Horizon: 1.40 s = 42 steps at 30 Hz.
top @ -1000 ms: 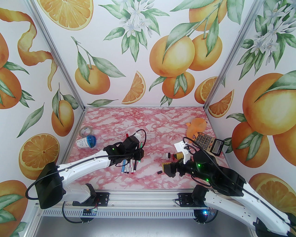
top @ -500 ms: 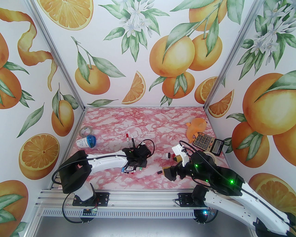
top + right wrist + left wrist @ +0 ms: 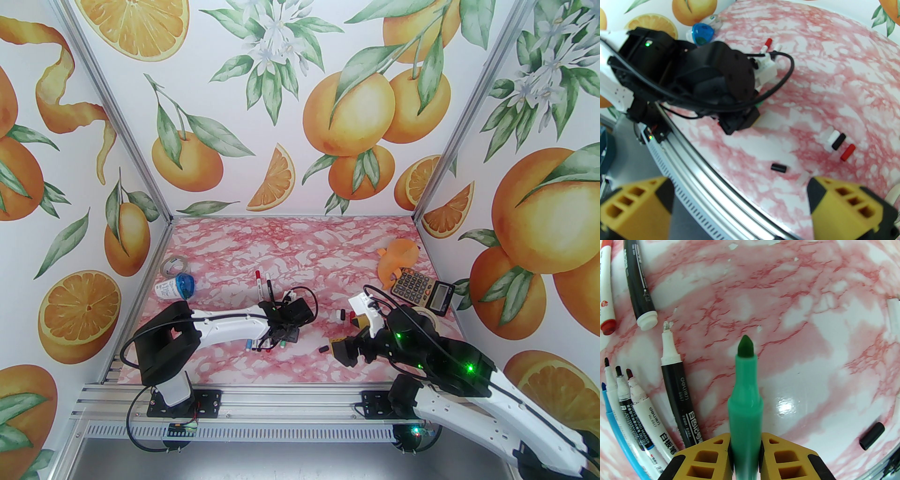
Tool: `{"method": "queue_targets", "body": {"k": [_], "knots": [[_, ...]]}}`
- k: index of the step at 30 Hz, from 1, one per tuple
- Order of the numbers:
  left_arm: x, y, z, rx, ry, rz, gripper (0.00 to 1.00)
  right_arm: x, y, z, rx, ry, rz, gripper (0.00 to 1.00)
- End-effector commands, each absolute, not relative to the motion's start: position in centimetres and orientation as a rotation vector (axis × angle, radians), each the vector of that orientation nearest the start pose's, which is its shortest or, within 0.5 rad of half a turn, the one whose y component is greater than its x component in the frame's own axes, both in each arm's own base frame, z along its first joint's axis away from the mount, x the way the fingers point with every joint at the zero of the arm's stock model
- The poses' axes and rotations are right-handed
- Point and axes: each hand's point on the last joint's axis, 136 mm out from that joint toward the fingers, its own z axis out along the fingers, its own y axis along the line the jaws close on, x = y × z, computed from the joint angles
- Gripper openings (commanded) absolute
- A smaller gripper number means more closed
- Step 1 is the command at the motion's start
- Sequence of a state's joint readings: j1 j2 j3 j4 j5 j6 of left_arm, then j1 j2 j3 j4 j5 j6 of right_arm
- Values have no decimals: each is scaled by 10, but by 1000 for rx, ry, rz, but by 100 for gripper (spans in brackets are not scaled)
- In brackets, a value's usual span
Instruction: Open the pen caps
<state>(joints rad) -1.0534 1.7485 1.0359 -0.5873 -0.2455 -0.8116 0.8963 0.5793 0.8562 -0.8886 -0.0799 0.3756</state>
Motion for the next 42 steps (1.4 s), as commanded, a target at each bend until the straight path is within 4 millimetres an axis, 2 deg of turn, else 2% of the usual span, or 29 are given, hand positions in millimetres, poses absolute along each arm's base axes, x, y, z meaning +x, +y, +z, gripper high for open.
{"method": "queue_targets", "body": {"k": [1,8,11,21,24,26,32,34,42], "knots": [[217,-289,28,270,2761,-61,26,122,180,237,-665,2214,788,100],[217,-288,27,276,2761,-54,30,122,180,239,-660,2206,792,100],[218,-291,36,274,2746,-76,31,122,180,238,-663,2210,790,100],[225,-299,95,371,2626,-201,34,123,180,237,-660,2212,786,100],[226,-300,111,397,2596,-270,40,124,179,238,-651,2211,780,100],[228,-299,122,407,2577,-304,40,125,178,238,-644,2212,773,100],[246,-275,145,367,2558,-371,39,129,171,240,-602,2201,738,100],[256,-265,150,360,2555,-404,42,131,168,243,-581,2190,729,100],[299,-215,135,273,2637,-342,42,132,161,248,-547,2165,721,100]]}}
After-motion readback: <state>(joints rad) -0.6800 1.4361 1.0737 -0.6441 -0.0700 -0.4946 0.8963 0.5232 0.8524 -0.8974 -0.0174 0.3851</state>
